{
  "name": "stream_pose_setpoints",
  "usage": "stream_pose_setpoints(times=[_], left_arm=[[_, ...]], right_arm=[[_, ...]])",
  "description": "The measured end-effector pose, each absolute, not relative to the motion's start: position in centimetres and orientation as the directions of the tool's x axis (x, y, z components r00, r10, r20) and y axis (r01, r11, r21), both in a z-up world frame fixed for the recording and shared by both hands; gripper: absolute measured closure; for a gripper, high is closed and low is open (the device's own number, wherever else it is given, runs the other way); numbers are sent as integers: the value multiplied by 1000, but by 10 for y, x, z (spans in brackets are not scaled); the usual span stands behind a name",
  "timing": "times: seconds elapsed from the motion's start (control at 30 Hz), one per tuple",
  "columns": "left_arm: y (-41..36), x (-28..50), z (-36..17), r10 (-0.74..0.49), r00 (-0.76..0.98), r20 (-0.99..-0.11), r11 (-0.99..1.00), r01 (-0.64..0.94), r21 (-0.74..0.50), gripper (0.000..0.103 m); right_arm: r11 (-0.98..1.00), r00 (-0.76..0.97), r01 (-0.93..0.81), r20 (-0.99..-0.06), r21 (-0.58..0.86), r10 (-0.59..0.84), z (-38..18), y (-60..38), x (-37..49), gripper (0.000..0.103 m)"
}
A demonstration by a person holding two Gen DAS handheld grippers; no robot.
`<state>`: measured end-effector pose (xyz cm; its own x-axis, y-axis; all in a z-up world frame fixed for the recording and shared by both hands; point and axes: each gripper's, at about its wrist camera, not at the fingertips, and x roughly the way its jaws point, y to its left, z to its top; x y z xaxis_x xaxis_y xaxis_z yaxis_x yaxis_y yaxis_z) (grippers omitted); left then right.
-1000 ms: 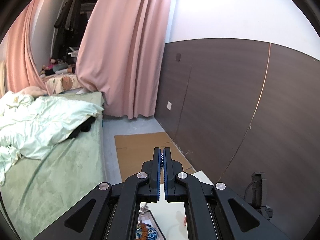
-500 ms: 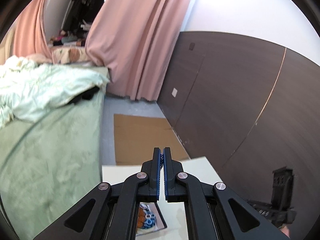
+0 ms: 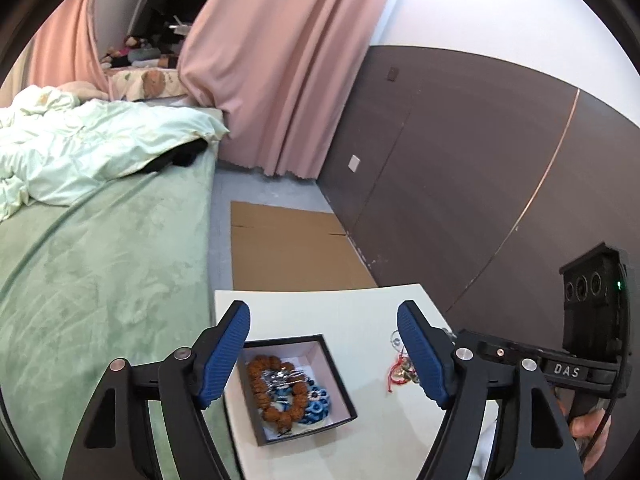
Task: Organize jewelry
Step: 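Lower the grey-green bracelet into the box and open the right gripper, then move the left gripper to the red cord bracelet and grasp it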
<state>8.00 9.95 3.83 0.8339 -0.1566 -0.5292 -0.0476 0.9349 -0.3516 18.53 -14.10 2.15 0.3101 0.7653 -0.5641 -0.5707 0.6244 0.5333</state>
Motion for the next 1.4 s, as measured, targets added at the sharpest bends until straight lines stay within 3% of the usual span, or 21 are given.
stream_pose_setpoints(times=[0.4, 0.47, 0.53, 0.6, 0.77, 1.0, 1.13, 1.4], left_arm=[[139, 64, 15, -63, 821, -567, 909, -187, -372, 26], [139, 64, 12, -46, 816, -577, 910, -205, -361, 26], [136, 64, 9, -20, 811, -585, 916, -220, -336, 26], [130, 63, 8, 11, 810, -586, 928, -226, -295, 26], [121, 60, 7, 11, 836, -549, 936, -202, -288, 26], [109, 62, 6, -23, 838, -546, 919, -198, -342, 26], [87, 64, 15, 2, 829, -559, 956, -165, -242, 26], [46, 74, 27, -105, 828, -551, 968, -44, -249, 26]], right_arm=[[611, 229, -619, -631, 493, 741, 4, -73, 203, 92], [612, 209, -622, -649, 489, 732, -1, -66, 204, 81], [625, 214, -614, -661, 482, 719, -4, -67, 204, 42], [649, 259, -611, -660, 454, 705, -1, -75, 202, 36], [690, 311, -583, -667, 429, 677, 2, -97, 205, 30], [787, 437, -480, -671, 388, 598, 8, -147, 206, 30], [841, 512, -435, -681, 320, 524, 15, -174, 205, 30], [853, 490, -315, -698, 417, 522, 10, -232, 218, 30]])
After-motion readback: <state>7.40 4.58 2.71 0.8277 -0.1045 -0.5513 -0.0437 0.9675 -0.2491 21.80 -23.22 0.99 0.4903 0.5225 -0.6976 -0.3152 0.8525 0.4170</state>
